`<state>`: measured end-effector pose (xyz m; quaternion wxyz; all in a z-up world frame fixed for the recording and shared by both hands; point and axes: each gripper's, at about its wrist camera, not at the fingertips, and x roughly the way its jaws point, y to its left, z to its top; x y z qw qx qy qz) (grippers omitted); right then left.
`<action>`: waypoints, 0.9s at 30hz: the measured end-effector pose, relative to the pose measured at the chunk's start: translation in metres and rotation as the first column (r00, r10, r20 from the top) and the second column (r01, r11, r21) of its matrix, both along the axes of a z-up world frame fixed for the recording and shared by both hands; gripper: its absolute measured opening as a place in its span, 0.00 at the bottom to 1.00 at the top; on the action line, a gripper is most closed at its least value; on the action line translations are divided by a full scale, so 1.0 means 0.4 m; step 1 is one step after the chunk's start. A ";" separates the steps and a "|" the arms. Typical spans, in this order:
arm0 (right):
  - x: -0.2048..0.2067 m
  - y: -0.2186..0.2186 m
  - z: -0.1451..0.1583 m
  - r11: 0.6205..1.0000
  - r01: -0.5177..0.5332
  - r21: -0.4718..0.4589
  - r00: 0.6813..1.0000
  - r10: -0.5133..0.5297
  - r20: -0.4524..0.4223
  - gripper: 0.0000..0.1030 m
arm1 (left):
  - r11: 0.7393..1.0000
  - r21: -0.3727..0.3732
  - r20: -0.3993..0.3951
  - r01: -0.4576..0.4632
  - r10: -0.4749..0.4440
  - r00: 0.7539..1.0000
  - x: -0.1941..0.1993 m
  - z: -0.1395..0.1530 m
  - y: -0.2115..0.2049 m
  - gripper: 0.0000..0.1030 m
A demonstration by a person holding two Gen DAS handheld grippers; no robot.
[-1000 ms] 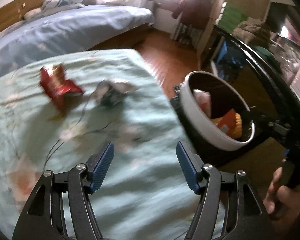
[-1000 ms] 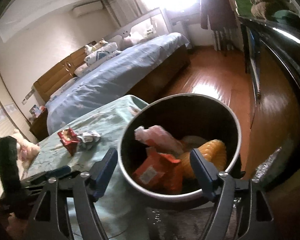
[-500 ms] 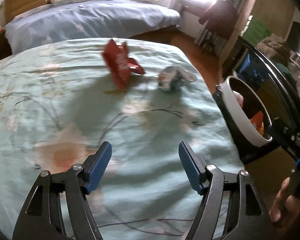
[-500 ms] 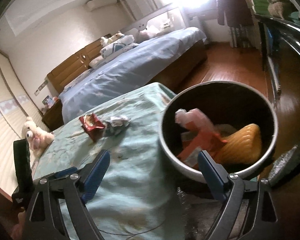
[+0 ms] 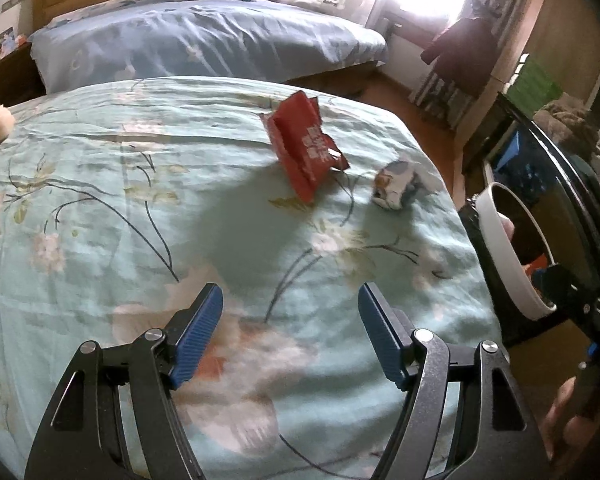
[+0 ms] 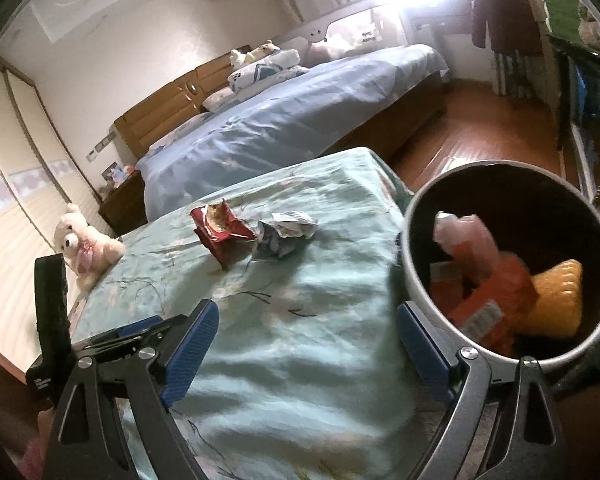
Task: Collect trash
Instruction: 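Grasp the red snack wrapper with the left gripper while the right gripper reaches for the silver wrapper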
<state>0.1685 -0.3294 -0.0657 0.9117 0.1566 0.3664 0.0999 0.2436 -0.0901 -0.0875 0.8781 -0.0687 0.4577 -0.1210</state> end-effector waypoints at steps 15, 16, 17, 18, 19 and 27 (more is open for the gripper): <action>0.086 0.020 -0.009 0.999 -0.029 0.030 0.999 0.029 -0.014 0.89 | 0.998 0.063 0.017 0.023 -0.024 1.000 0.188 -0.024 -0.059 0.69; 0.093 0.021 -0.010 0.999 -0.031 0.031 0.999 0.031 -0.014 0.89 | 0.997 0.070 0.020 0.027 -0.029 0.999 0.200 -0.026 -0.063 0.66; 0.097 0.021 -0.010 0.999 -0.032 0.032 0.999 0.033 -0.014 0.89 | 0.997 0.076 0.026 0.030 -0.032 0.999 0.209 -0.028 -0.064 0.54; 0.103 0.021 -0.010 0.999 -0.034 0.032 0.999 0.034 -0.013 0.89 | 0.996 0.078 0.028 0.034 -0.037 0.999 0.215 -0.029 -0.065 0.45; 0.108 0.023 -0.011 0.999 -0.035 0.032 0.999 0.036 -0.012 0.89 | 0.996 0.084 0.029 0.037 -0.039 0.999 0.222 -0.031 -0.061 0.25; 0.173 0.074 -0.032 0.997 -0.073 0.029 0.997 0.074 -0.015 0.89 | 0.999 0.035 0.026 0.018 -0.019 0.999 0.187 -0.034 0.004 0.05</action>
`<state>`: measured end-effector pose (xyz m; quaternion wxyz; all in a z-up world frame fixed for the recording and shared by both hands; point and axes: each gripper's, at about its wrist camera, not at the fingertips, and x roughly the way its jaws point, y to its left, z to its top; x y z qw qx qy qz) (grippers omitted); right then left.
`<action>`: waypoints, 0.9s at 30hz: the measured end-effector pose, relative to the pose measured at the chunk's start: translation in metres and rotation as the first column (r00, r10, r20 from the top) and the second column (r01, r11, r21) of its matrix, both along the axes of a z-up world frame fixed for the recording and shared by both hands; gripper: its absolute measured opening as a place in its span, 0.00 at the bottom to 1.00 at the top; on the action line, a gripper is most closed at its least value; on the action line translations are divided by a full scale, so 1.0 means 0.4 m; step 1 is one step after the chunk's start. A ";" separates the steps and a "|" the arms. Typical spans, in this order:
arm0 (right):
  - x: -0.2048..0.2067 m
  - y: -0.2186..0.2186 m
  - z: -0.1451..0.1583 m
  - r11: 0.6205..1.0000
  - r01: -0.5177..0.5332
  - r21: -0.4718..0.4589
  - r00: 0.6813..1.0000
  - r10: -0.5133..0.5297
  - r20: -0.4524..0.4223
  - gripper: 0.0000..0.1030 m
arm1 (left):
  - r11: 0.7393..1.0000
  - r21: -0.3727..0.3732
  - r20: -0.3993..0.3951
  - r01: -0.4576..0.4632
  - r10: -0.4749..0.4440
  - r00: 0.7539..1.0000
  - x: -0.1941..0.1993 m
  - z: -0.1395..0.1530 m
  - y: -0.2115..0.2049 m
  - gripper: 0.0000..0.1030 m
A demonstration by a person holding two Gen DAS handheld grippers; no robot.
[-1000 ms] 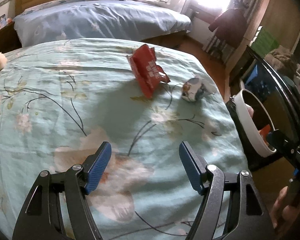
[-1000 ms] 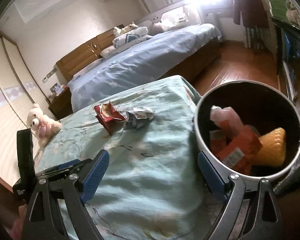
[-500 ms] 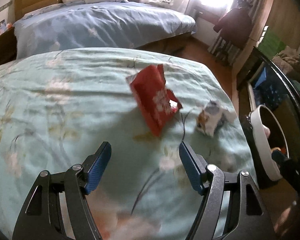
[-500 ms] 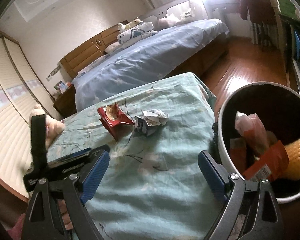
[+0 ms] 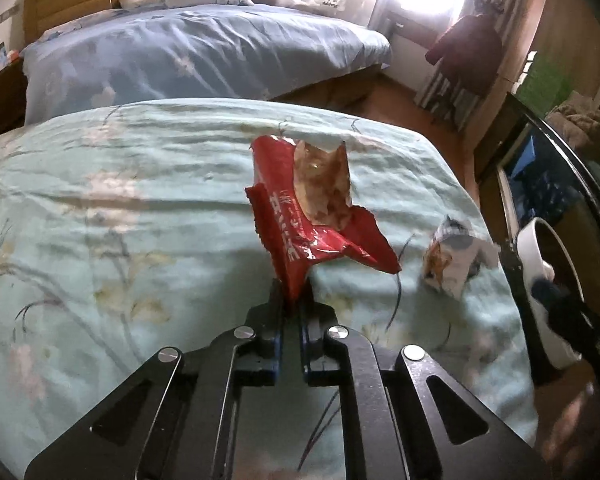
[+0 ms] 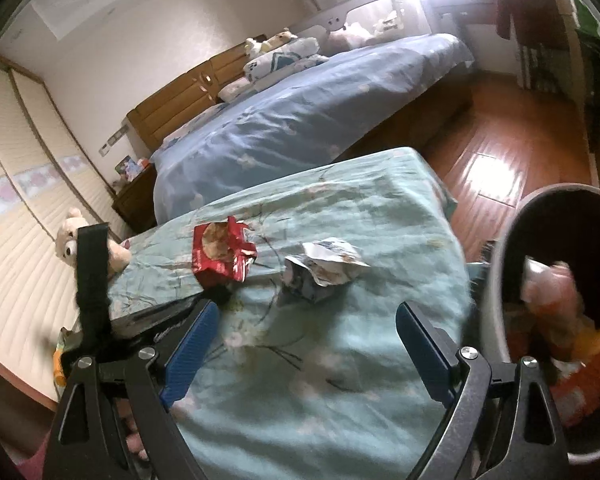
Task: Collect trash
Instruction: 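Grasp the red snack wrapper with the left gripper while the right gripper reaches for the silver wrapper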
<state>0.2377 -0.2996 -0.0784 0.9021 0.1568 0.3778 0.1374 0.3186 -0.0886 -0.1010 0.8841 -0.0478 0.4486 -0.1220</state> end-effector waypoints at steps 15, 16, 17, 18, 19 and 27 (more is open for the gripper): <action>0.096 0.060 -0.079 0.993 0.018 -0.119 0.998 -0.024 -0.053 0.25 | 0.997 -0.069 -0.014 -0.018 0.017 1.000 -0.148 0.001 0.051 0.05; 0.089 0.063 -0.073 0.992 0.016 -0.128 0.999 -0.021 -0.041 0.23 | 0.997 -0.069 -0.013 -0.017 0.016 1.000 -0.152 0.003 0.050 0.05; 0.080 0.067 -0.068 0.989 0.013 -0.146 0.999 -0.018 -0.033 0.21 | 0.997 -0.071 -0.011 -0.015 0.014 1.000 -0.157 0.005 0.050 0.05; 0.070 0.069 -0.065 0.989 0.007 -0.151 1.000 -0.012 -0.029 0.21 | 0.997 -0.074 -0.008 -0.011 0.011 1.000 -0.163 0.008 0.050 0.05; 0.051 0.070 -0.061 0.990 -0.004 -0.142 1.000 0.000 -0.027 0.20 | 0.997 -0.075 -0.007 -0.009 0.008 1.000 -0.166 0.010 0.049 0.05; -0.079 0.073 -0.053 0.994 -0.049 -0.096 0.998 0.046 -0.034 0.20 | 0.997 -0.079 0.002 0.020 -0.020 1.000 -0.225 0.016 0.037 0.05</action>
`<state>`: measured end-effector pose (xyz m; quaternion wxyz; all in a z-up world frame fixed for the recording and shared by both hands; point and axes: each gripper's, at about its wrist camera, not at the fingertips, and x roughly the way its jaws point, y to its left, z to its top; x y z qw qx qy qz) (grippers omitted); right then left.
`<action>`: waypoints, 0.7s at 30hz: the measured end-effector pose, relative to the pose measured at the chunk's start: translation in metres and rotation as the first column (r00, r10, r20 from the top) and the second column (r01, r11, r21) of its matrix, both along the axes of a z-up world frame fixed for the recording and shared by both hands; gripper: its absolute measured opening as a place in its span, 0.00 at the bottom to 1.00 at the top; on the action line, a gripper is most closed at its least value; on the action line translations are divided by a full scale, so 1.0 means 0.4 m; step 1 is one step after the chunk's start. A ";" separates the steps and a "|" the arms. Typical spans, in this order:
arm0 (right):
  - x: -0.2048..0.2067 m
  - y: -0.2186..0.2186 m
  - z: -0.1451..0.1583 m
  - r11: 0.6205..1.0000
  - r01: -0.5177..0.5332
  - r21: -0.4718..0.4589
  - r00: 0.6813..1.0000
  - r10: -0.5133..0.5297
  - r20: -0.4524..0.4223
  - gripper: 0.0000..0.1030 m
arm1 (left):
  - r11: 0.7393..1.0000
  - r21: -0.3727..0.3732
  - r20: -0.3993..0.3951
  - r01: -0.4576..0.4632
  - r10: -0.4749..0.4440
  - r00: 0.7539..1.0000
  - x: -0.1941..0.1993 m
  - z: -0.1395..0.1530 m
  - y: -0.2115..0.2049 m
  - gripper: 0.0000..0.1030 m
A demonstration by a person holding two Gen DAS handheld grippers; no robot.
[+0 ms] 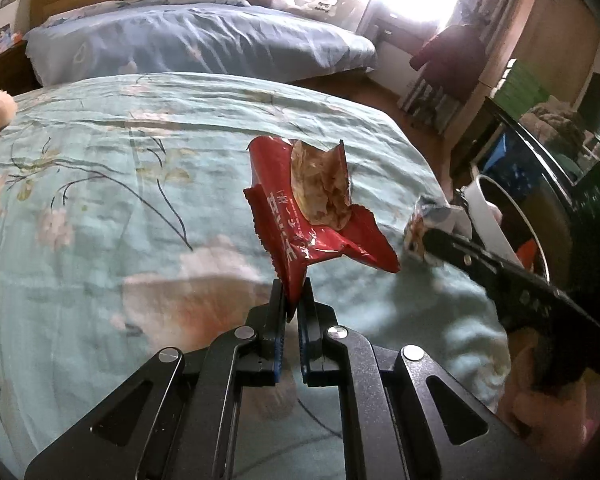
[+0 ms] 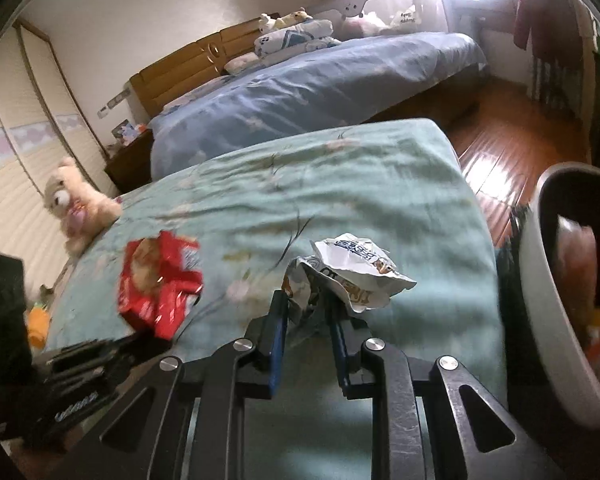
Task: Collect trash
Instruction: 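Grasp the red snack wrapper with the left gripper while the right gripper reaches for the silver wrapper, then grasp the silver wrapper with the right gripper while the left gripper holds the red wrapper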
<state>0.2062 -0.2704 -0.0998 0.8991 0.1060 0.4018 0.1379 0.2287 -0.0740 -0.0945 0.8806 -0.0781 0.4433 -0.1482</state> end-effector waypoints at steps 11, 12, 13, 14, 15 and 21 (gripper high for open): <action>-0.100 -0.009 -0.012 0.999 0.016 0.051 0.998 -0.014 -0.054 0.50 | 1.000 0.006 0.012 0.007 -0.007 1.000 -0.066 0.008 0.001 0.05; -0.105 -0.011 -0.010 0.998 0.032 0.059 0.998 -0.029 -0.048 0.57 | 1.000 0.005 0.014 0.006 -0.006 1.000 -0.072 0.009 0.002 0.05; -0.109 -0.014 -0.006 0.997 0.048 0.067 0.998 -0.045 -0.035 0.59 | 1.000 0.005 0.015 0.006 -0.006 1.000 -0.072 0.009 0.001 0.05; -0.109 -0.015 -0.004 0.996 0.057 0.071 0.998 -0.055 -0.026 0.59 | 1.000 0.005 0.016 0.006 -0.007 1.000 -0.075 0.009 0.001 0.05; -0.105 -0.014 -0.003 0.995 0.062 0.075 0.998 -0.060 -0.023 0.59 | 1.000 0.006 0.015 0.009 -0.009 1.000 -0.077 0.008 -0.001 0.05; -0.074 0.006 -0.014 0.995 0.087 0.055 0.996 -0.086 -0.027 0.33 | 1.000 0.012 0.022 0.018 -0.018 1.000 -0.102 0.014 -0.011 0.05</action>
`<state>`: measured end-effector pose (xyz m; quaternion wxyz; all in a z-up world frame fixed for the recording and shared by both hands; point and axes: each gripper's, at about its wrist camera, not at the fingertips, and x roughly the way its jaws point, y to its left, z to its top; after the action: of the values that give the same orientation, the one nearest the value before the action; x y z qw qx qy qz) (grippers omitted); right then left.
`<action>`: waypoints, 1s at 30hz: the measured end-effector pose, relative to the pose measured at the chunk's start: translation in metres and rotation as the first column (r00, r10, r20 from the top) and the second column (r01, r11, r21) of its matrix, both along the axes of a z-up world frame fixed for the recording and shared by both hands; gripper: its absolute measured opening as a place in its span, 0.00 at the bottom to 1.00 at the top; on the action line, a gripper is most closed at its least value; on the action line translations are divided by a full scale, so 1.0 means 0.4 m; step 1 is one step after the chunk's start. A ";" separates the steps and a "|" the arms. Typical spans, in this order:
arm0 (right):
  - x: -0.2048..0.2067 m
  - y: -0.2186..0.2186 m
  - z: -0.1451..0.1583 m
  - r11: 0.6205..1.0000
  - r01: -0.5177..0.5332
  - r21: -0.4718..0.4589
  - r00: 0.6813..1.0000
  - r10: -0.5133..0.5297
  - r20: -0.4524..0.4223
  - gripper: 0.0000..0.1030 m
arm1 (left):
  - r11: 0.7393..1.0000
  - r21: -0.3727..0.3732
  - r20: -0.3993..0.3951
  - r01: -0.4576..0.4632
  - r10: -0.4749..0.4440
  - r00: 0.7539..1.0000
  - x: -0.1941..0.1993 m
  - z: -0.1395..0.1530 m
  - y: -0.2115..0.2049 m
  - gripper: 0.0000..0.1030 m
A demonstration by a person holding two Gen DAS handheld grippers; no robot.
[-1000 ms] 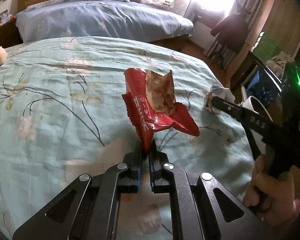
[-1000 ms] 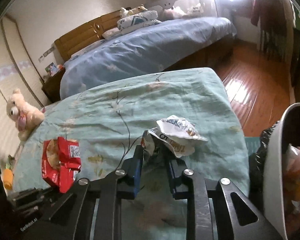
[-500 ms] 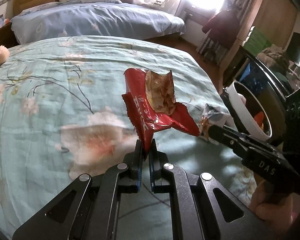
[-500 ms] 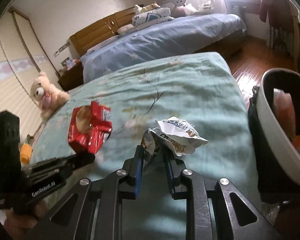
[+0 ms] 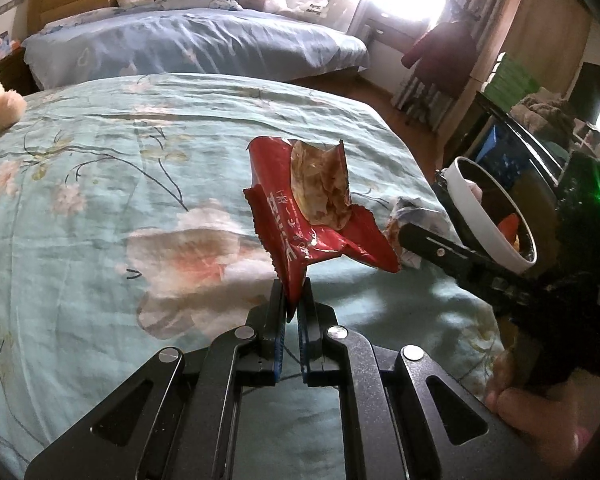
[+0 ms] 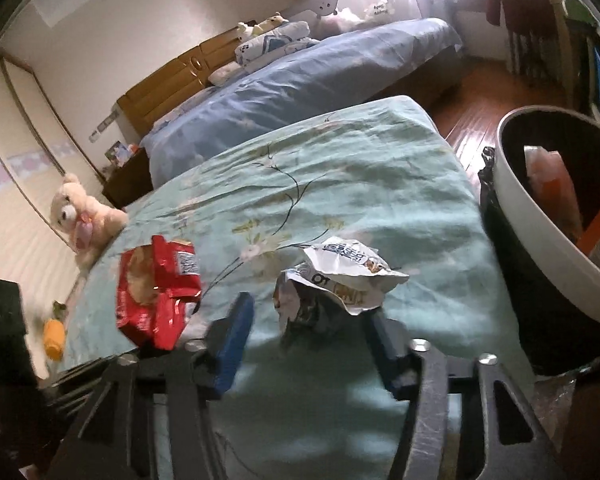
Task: Collect trash
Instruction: 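Grasp the silver wrapper with the right gripper while the left gripper holds the red wrapper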
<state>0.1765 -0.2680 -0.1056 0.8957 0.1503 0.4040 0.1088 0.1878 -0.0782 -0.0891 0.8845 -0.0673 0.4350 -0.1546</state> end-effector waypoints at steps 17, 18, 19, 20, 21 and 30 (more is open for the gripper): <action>-0.123 -0.065 0.078 0.999 -0.038 -0.011 0.993 0.039 0.110 0.17 | 0.995 0.044 0.033 0.084 -0.085 0.996 -0.031 0.031 -0.099 0.05; -0.131 -0.072 0.082 0.999 -0.036 -0.007 0.993 0.036 0.114 0.17 | 0.995 0.047 0.034 0.088 -0.089 0.995 -0.031 0.032 -0.105 0.05; -0.136 -0.077 0.085 0.999 -0.033 -0.007 0.993 0.034 0.117 0.17 | 0.994 0.050 0.036 0.095 -0.096 0.995 -0.031 0.034 -0.113 0.05; -0.143 -0.083 0.090 1.000 -0.031 -0.006 0.992 0.031 0.120 0.17 | 0.994 0.053 0.036 0.099 -0.101 0.994 -0.031 0.035 -0.119 0.05; -0.146 -0.089 0.093 1.000 -0.030 -0.004 0.992 0.030 0.122 0.17 | 0.993 0.058 0.037 0.105 -0.107 0.994 -0.032 0.036 -0.127 0.05; -0.171 -0.128 0.105 1.000 -0.017 0.003 0.990 0.016 0.143 0.17 | 0.986 0.095 0.054 0.139 -0.144 0.988 -0.034 0.053 -0.171 0.05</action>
<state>0.1081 -0.3193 -0.0636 0.9211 0.1407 0.3399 0.1274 0.1740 -0.1468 -0.0677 0.8863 0.0086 0.4181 -0.1991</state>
